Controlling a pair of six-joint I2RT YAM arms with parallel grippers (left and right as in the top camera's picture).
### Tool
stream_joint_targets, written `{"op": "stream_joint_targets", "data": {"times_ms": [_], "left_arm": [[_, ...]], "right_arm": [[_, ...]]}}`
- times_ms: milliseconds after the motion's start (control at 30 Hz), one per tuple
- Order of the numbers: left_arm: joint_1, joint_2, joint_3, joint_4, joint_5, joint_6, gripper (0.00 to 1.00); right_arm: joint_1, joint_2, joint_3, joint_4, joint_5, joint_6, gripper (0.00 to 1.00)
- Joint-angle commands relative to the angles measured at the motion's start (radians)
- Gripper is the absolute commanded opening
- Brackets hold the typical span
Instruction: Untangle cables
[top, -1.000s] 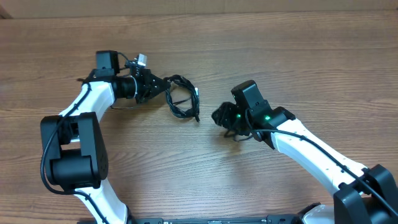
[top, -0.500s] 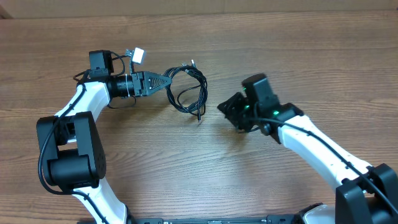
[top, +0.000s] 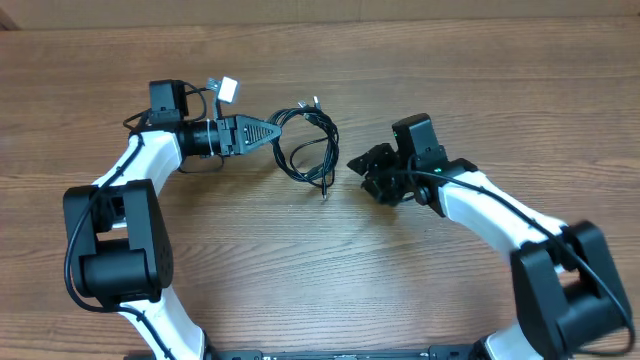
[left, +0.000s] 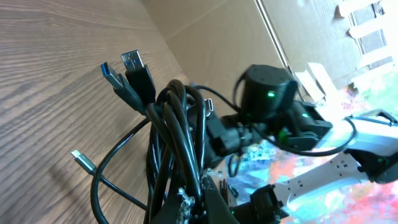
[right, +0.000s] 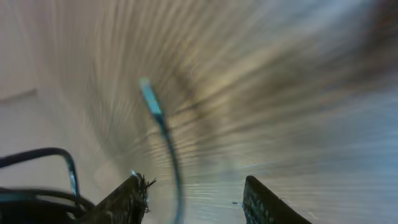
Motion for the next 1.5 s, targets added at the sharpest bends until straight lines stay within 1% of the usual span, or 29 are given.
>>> {"op": "stream_joint_targets", "data": {"times_ms": [0, 167, 467, 600, 700, 767, 900, 1033, 1267, 1300, 1367, 1467], "left_arm": [[-0.007, 0.005, -0.005, 0.004, 0.047, 0.023, 0.04], [-0.007, 0.005, -0.005, 0.004, 0.047, 0.023, 0.04], [-0.007, 0.005, -0.005, 0.004, 0.047, 0.023, 0.04], [-0.007, 0.005, -0.005, 0.004, 0.047, 0.023, 0.04], [-0.007, 0.005, -0.005, 0.004, 0.047, 0.023, 0.04], [-0.007, 0.005, -0.005, 0.004, 0.047, 0.023, 0.04], [-0.007, 0.005, -0.005, 0.004, 0.047, 0.023, 0.04], [-0.007, 0.005, -0.005, 0.004, 0.047, 0.023, 0.04], [-0.007, 0.005, -0.005, 0.004, 0.047, 0.023, 0.04], [-0.007, 0.005, -0.005, 0.004, 0.047, 0.023, 0.04], [-0.007, 0.005, -0.005, 0.004, 0.047, 0.023, 0.04], [-0.007, 0.005, -0.005, 0.004, 0.047, 0.023, 0.04]], "right_arm": [[0.002, 0.079, 0.0, 0.111, -0.177, -0.047, 0.49], [0.002, 0.134, 0.0, 0.203, -0.216, -0.055, 0.5], [0.01, 0.137, 0.0, 0.224, -0.169, -0.062, 0.47], [0.02, 0.137, 0.0, 0.204, -0.166, -0.062, 0.47], [0.031, 0.137, 0.0, 0.166, -0.134, -0.062, 0.44], [0.039, 0.137, 0.0, 0.145, -0.117, -0.063, 0.44], [0.049, 0.137, 0.0, 0.17, -0.108, -0.063, 0.43], [0.058, 0.138, 0.0, 0.171, -0.079, -0.062, 0.37], [0.092, 0.139, 0.0, 0.18, -0.03, -0.046, 0.37], [0.106, 0.139, 0.0, 0.183, -0.018, -0.046, 0.33], [0.117, 0.139, 0.0, 0.185, -0.01, -0.046, 0.28], [0.124, 0.139, 0.0, 0.181, -0.004, -0.048, 0.12]]}}
